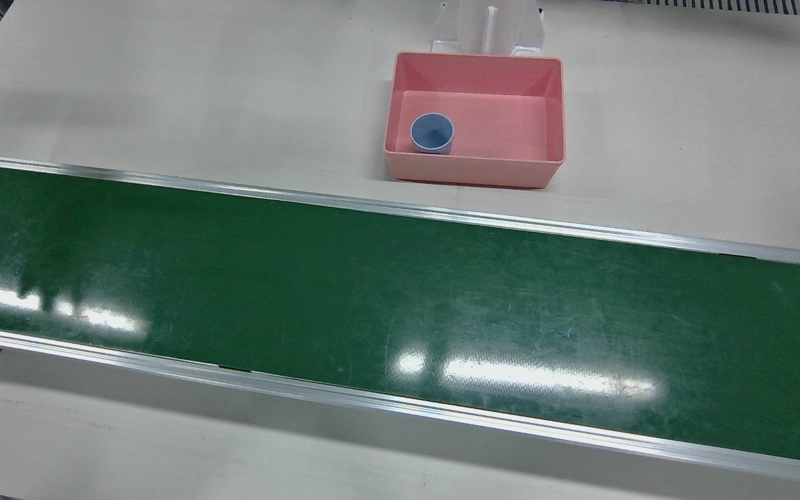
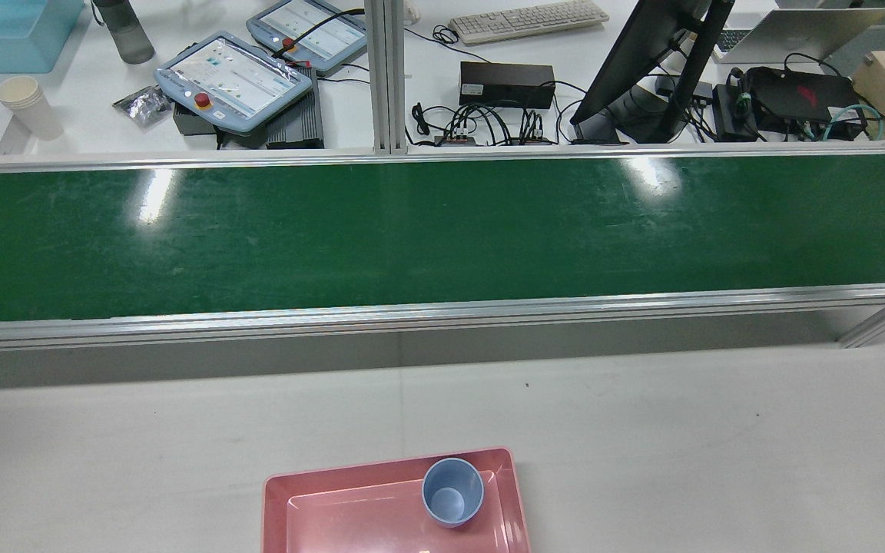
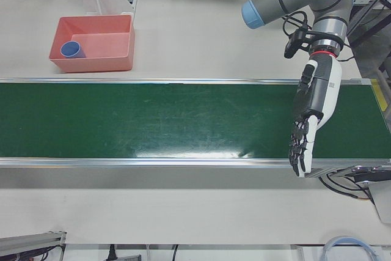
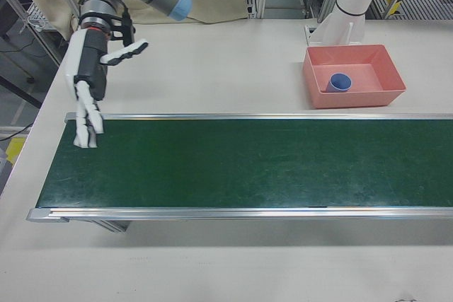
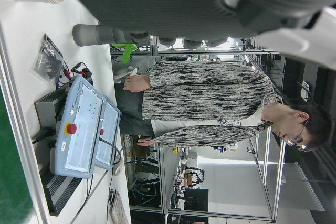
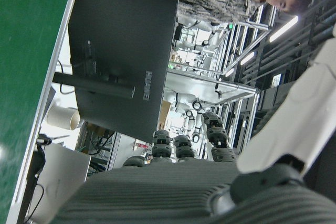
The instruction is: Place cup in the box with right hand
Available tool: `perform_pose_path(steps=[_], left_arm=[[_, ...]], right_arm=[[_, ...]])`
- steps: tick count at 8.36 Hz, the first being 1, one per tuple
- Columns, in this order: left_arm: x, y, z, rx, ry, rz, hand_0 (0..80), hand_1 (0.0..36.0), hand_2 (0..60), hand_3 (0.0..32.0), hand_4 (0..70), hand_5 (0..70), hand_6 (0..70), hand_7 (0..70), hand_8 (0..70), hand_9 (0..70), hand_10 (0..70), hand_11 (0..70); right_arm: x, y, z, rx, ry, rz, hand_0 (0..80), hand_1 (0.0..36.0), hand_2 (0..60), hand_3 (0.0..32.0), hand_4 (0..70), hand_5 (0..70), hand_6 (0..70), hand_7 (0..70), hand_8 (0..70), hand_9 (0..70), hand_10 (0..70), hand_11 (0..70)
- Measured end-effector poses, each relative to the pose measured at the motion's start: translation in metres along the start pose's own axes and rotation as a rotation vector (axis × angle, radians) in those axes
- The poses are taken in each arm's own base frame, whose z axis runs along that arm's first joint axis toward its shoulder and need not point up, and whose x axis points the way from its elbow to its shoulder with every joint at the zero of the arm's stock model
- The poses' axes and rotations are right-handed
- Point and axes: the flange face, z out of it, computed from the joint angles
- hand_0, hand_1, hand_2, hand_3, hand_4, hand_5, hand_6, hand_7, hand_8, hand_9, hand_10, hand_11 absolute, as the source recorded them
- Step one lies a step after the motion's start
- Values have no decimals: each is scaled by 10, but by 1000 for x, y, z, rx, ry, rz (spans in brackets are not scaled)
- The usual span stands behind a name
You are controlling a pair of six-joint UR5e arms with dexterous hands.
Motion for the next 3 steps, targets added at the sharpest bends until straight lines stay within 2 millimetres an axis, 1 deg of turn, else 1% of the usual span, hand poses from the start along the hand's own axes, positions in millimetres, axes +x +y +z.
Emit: perform_pose_path(steps=[1, 2, 3], left_arm=[[0, 0, 0, 0, 0, 0, 0, 0, 0, 0, 0, 0, 0, 0, 0, 0, 0, 0], [0, 0, 0, 0, 0, 0, 0, 0, 0, 0, 0, 0, 0, 0, 0, 0, 0, 0], [0, 0, 0, 0, 0, 0, 0, 0, 0, 0, 0, 0, 0, 0, 0, 0, 0, 0]], right_arm=[[-22, -41, -24, 29, -34, 11, 395, 52, 0, 0, 0, 32, 44, 136, 84, 131, 0, 0], [-32, -74, -45, 53, -56, 17, 394, 51, 0, 0, 0, 33, 44, 133, 84, 130, 0, 1], [-35, -92, -55, 66, -66, 21, 403, 56, 0, 0, 0, 34, 47, 145, 84, 135, 0, 5]])
